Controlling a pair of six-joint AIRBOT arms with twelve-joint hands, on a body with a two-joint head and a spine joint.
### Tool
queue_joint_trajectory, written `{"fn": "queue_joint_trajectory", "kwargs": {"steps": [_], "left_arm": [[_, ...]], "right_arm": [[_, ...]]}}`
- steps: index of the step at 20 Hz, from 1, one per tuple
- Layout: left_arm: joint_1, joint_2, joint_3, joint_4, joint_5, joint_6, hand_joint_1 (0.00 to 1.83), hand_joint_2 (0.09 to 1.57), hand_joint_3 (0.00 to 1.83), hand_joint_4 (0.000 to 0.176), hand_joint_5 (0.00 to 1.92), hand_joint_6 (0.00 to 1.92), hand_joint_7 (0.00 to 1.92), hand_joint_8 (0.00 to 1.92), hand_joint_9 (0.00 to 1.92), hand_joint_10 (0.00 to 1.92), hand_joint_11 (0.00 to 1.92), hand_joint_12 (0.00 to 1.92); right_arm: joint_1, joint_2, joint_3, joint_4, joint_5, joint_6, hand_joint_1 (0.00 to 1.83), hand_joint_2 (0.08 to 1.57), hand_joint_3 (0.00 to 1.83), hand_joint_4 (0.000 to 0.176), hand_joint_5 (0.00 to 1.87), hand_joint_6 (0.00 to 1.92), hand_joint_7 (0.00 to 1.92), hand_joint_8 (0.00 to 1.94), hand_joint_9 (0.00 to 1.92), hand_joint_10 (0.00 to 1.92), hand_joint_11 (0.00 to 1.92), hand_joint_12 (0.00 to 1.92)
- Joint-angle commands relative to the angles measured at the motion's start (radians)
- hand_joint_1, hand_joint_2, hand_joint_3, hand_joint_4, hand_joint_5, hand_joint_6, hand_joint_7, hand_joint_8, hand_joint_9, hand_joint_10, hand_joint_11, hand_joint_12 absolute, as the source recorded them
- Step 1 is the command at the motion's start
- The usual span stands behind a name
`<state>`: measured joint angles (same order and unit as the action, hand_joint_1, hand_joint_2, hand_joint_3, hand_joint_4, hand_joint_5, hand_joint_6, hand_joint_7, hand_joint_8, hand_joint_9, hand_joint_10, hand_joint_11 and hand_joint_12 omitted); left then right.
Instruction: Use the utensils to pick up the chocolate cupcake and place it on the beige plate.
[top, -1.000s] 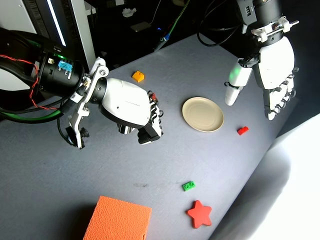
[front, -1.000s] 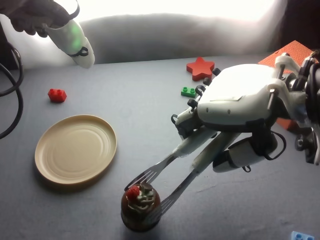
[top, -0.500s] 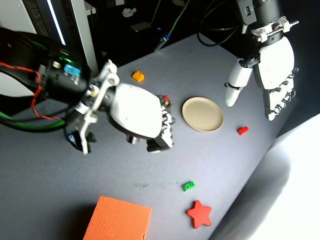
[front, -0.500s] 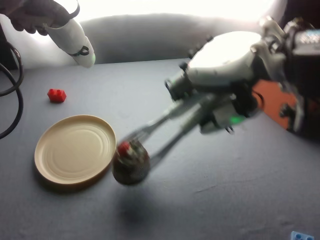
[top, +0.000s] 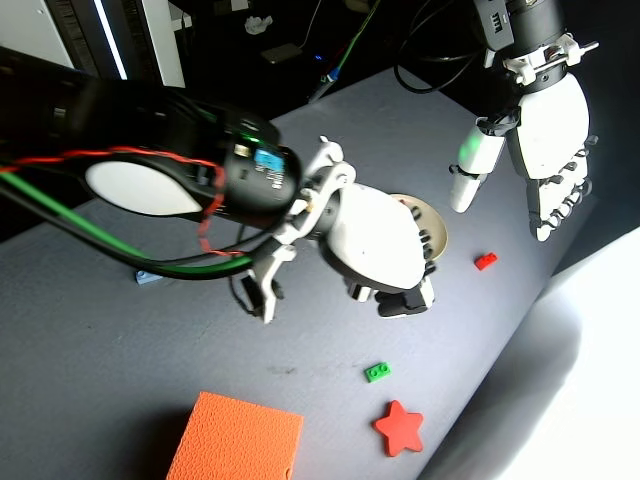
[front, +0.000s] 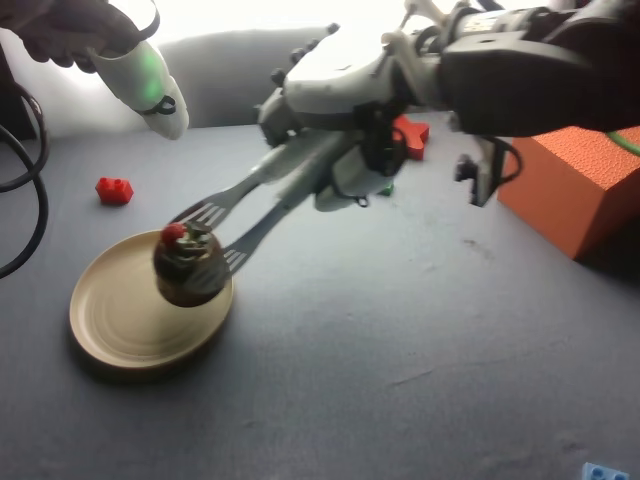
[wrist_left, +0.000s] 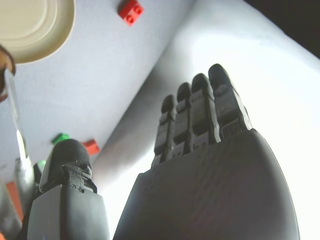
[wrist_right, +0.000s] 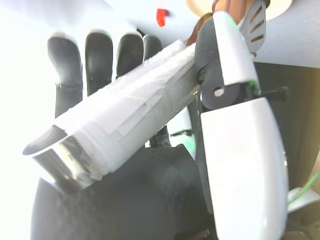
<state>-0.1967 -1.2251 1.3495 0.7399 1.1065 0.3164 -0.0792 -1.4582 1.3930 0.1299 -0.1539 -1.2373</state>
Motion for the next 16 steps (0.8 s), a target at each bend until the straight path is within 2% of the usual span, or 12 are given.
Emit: {"fn": "queue_joint_trajectory", "kwargs": {"steps": [1, 4, 7, 9, 10, 11, 14, 16], "left_arm": [[-0.016, 0.005, 0.005, 0.063, -0.028, 0.003, 0.29, 1.13, 0.0, 0.0, 0.11, 0.0, 0.1, 0.0, 0.1, 0.0, 0.0, 0.27], [-0.016, 0.002, 0.007, 0.063, -0.028, 0.003, 0.28, 1.13, 0.0, 0.0, 0.11, 0.0, 0.1, 0.0, 0.11, 0.0, 0.0, 0.27], [-0.016, 0.0, 0.008, 0.062, -0.029, 0.003, 0.32, 1.11, 0.0, 0.0, 0.14, 0.0, 0.12, 0.0, 0.15, 0.0, 0.0, 0.37], [-0.016, 0.0, 0.008, 0.062, -0.029, 0.003, 0.34, 1.11, 0.0, 0.0, 0.14, 0.0, 0.13, 0.0, 0.14, 0.0, 0.0, 0.4], [-0.016, 0.0, 0.008, 0.062, -0.029, 0.003, 0.35, 1.11, 0.0, 0.0, 0.15, 0.0, 0.13, 0.0, 0.12, 0.0, 0.0, 0.39], [-0.016, 0.0, 0.008, 0.062, -0.029, 0.003, 0.32, 1.12, 0.0, 0.0, 0.15, 0.0, 0.13, 0.0, 0.09, 0.0, 0.0, 0.33], [-0.016, 0.0, 0.008, 0.061, -0.029, 0.003, 0.34, 1.11, 0.0, 0.0, 0.18, 0.01, 0.15, 0.0, 0.11, 0.01, 0.0, 0.38], [-0.016, 0.0, 0.007, 0.061, -0.029, 0.003, 0.34, 1.11, 0.0, 0.0, 0.17, 0.0, 0.14, 0.0, 0.11, 0.0, 0.0, 0.34]], "right_arm": [[0.011, -0.014, 0.018, 0.006, 0.134, -0.008, 1.2, 1.23, 0.0, 0.0, 0.77, 1.14, 0.8, 1.49, 0.71, 1.41, 0.66, 1.59], [0.002, -0.065, 0.066, 0.005, 0.138, -0.019, 1.19, 1.23, 0.0, 0.0, 0.75, 1.18, 0.8, 1.49, 0.71, 1.39, 0.66, 1.57], [-0.018, -0.107, 0.095, 0.005, 0.166, -0.058, 1.19, 1.23, 0.0, 0.0, 0.78, 1.15, 0.77, 1.53, 0.65, 1.43, 0.59, 1.65], [-0.028, -0.121, 0.103, 0.005, 0.175, -0.064, 1.19, 1.24, 0.0, 0.0, 0.79, 1.13, 0.75, 1.55, 0.64, 1.47, 0.6, 1.68], [-0.033, -0.128, 0.108, 0.005, 0.175, -0.064, 1.18, 1.24, 0.0, 0.0, 0.76, 1.19, 0.77, 1.52, 0.64, 1.47, 0.58, 1.7], [-0.037, -0.132, 0.111, 0.005, 0.175, -0.064, 1.2, 1.22, 0.0, 0.0, 0.78, 1.14, 0.83, 1.45, 0.68, 1.42, 0.59, 1.65], [-0.04, -0.135, 0.112, 0.005, 0.18, -0.064, 1.2, 1.22, 0.0, 0.0, 0.77, 1.16, 0.84, 1.43, 0.7, 1.41, 0.66, 1.63], [-0.041, -0.138, 0.111, 0.005, 0.179, -0.064, 1.19, 1.22, 0.0, 0.0, 0.76, 1.19, 0.82, 1.43, 0.7, 1.39, 0.66, 1.62]]}}
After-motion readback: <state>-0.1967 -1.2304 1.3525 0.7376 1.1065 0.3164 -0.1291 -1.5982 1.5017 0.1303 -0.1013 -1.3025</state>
